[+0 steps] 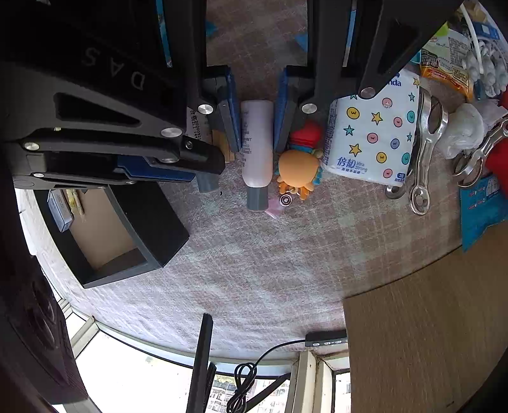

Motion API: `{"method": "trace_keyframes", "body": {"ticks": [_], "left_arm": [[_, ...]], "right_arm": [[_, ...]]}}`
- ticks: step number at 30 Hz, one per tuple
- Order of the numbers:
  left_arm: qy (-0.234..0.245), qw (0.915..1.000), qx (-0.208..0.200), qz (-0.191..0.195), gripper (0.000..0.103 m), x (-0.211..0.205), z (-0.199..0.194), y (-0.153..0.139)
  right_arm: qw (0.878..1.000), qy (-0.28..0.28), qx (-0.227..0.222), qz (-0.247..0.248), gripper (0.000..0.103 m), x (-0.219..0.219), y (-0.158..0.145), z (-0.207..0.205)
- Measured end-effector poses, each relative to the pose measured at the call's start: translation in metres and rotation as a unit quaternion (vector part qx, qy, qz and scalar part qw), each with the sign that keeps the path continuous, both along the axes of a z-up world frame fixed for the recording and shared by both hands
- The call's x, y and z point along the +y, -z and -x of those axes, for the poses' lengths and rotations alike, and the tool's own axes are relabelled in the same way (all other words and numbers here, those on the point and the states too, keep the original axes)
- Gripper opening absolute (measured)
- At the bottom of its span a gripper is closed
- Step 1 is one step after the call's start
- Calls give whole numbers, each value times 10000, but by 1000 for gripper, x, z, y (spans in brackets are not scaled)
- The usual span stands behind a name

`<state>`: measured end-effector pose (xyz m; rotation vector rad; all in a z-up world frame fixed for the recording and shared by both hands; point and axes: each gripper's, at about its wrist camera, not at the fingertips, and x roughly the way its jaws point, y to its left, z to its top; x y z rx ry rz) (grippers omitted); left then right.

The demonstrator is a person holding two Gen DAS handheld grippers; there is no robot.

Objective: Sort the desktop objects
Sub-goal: 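Grasp the white bottle with the left tool while the right tool grasps the pink COCO bottle, then carry both bottles into the black tray and open both tools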

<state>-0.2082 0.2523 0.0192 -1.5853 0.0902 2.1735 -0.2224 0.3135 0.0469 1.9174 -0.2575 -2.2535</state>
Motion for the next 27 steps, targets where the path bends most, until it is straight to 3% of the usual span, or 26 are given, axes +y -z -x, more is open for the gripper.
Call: {"method": "trace_keyframes", "body": {"ticks": [7, 19, 22, 27], "left_arm": [[-173, 9998, -18, 110, 19, -13, -17, -1], [-378, 9993, -49, 66, 19, -24, -32, 0], [-438, 9990, -81, -2, 19, -25, -33, 0], [-545, 9985, -31, -67, 19, -29, -35, -7]], "right_arm": [[9998, -34, -151, 133, 22, 8, 2, -4], [9983, -332, -123, -464, 21, 11, -1, -5], [9971, -421, -18, -636, 22, 7, -3, -7], [9969, -575, 145, -514, 20, -19, -7, -17]]}}
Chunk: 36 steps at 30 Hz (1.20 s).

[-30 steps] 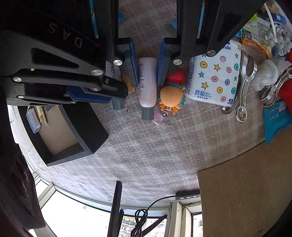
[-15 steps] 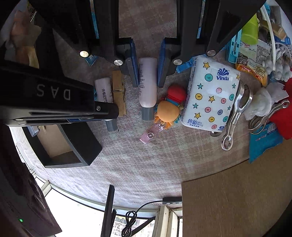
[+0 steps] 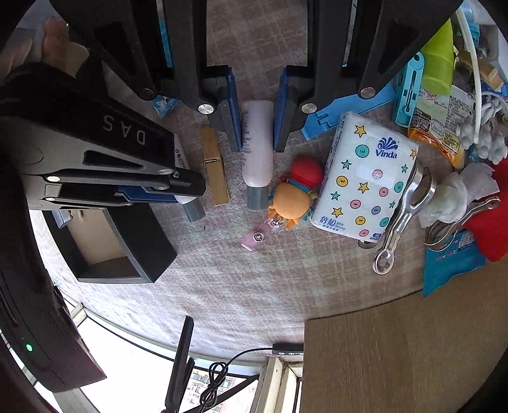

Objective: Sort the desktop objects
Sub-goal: 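Carry both bottles into the black tray and open both tools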

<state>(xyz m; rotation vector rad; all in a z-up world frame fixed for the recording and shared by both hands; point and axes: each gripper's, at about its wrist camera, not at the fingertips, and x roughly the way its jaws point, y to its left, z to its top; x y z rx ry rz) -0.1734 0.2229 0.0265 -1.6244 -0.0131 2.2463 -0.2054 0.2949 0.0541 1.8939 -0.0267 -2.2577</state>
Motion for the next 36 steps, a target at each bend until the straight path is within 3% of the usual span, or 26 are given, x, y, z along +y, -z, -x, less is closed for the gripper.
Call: {"method": "trace_keyframes", "body": {"ticks": [10, 14, 20, 29, 30, 31, 32, 33, 36], "left_arm": [[-177, 9993, 138, -314, 18, -2, -5, -29], [13, 9986, 286, -447, 18, 23, -15, -49], [463, 9948, 479, -772, 19, 77, -38, -83], [1108, 9874, 417, -1052, 19, 156, -69, -101], [1212, 9861, 367, -1073, 21, 163, -72, -102], [1285, 9857, 330, -1043, 39, 169, -74, -102], [1297, 9860, 364, -980, 49, 173, -77, -102], [1286, 9861, 463, -940, 53, 174, -79, -103], [1189, 9883, 489, -820, 52, 168, -77, -100]], "right_arm": [[9974, 185, 290, 639, 20, 30, -48, -13], [9962, 239, 564, 622, 20, 57, -65, -35], [9934, 585, 898, 411, 20, 115, -73, -34], [9848, 1352, 1078, 160, 20, 206, -84, -50], [9843, 1385, 1083, 163, 21, 211, -84, -52], [9839, 1427, 1071, 125, 30, 215, -85, -53], [9829, 1483, 1088, 79, 35, 218, -86, -55], [9817, 1523, 1140, 64, 41, 221, -88, -58], [9807, 1529, 1214, 101, 41, 221, -92, -62]]}}
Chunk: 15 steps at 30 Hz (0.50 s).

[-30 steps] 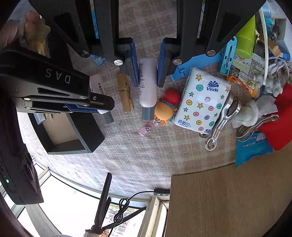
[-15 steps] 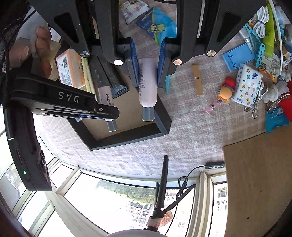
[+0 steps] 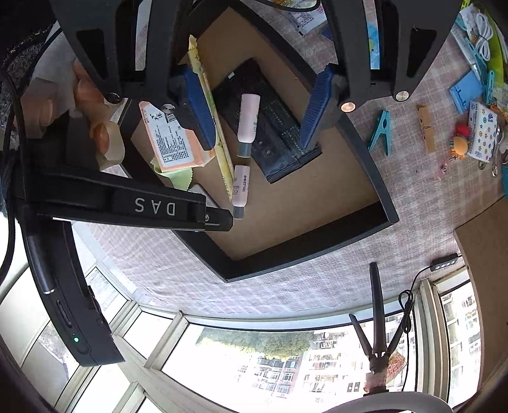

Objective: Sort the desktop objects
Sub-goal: 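Carry both bottles into the black tray and open both tools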

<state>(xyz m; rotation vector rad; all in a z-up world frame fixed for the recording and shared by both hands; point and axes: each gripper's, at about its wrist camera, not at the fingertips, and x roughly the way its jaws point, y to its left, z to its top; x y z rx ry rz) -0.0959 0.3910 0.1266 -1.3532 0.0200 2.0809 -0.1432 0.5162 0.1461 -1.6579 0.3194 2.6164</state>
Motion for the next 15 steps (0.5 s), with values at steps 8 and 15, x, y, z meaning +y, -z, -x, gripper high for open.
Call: {"method": "trace_keyframes", "body": {"ticks": [8, 15], "left_arm": [[-618, 9977, -60, 264, 42, -55, 22, 19], [-1081, 9921, -337, 534, 38, -114, 48, 50]], "right_arm": [[9992, -309, 61, 247, 41, -36, -1, -14], [9929, -753, -231, 896, 41, -94, 13, -21]]}}
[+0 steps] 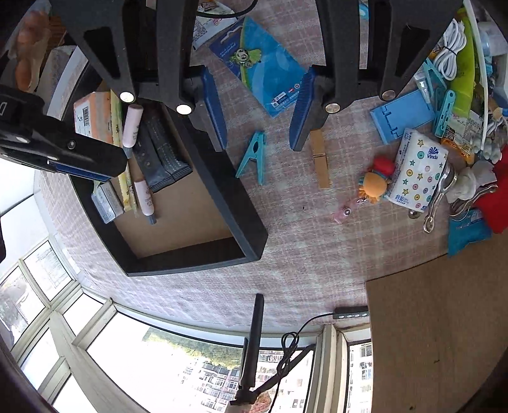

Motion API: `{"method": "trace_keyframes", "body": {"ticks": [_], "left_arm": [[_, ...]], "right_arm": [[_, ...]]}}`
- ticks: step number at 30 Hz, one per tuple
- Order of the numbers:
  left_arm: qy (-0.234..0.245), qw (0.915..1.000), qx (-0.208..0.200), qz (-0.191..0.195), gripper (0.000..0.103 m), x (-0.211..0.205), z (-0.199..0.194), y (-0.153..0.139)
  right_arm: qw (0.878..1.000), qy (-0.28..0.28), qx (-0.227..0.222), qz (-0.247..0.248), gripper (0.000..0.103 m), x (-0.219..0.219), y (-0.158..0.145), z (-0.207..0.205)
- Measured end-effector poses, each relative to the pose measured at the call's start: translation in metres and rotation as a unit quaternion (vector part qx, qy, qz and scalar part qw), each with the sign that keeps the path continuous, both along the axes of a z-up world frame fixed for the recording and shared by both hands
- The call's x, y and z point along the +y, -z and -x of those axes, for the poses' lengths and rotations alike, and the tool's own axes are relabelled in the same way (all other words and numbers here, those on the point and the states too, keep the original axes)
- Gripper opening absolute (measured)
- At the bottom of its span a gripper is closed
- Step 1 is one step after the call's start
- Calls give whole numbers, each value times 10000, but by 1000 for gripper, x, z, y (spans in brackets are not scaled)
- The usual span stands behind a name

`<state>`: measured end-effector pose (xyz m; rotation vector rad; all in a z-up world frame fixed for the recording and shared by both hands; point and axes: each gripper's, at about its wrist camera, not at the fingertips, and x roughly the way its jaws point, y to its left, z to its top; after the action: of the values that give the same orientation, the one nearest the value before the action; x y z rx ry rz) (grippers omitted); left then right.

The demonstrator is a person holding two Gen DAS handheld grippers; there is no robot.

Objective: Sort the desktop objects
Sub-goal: 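Grasp the wooden clothespin with the left tool while the right tool grasps the blue clothespin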

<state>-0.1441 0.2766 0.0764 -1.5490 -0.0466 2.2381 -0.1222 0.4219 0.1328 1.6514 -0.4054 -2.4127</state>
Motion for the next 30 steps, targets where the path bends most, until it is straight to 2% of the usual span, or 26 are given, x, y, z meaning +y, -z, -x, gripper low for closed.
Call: {"method": "trace_keyframes", "body": {"ticks": [9, 13, 18, 22, 26, 30], "left_arm": [[-317, 9993, -168, 52, 36, -42, 22, 23], [-346, 9992, -194, 42, 36, -46, 27, 28], [-352, 9989, -291, 90, 36, -48, 32, 38], [-329, 9988, -337, 95, 36, -47, 34, 42], [-292, 9989, -336, 122, 36, -47, 33, 42], [-265, 9989, -358, 160, 36, -43, 33, 42]], "right_arm": [[9970, -428, -596, 265, 41, -68, 41, 8], [9963, -344, -788, 95, 41, -79, 59, 11], [9956, -149, -888, -255, 41, -76, 75, 17], [9947, -81, -1027, -70, 40, -70, 86, 22], [9950, -55, -856, -517, 34, -72, 87, 24], [9950, 221, -815, -538, 32, -51, 87, 35]]}}
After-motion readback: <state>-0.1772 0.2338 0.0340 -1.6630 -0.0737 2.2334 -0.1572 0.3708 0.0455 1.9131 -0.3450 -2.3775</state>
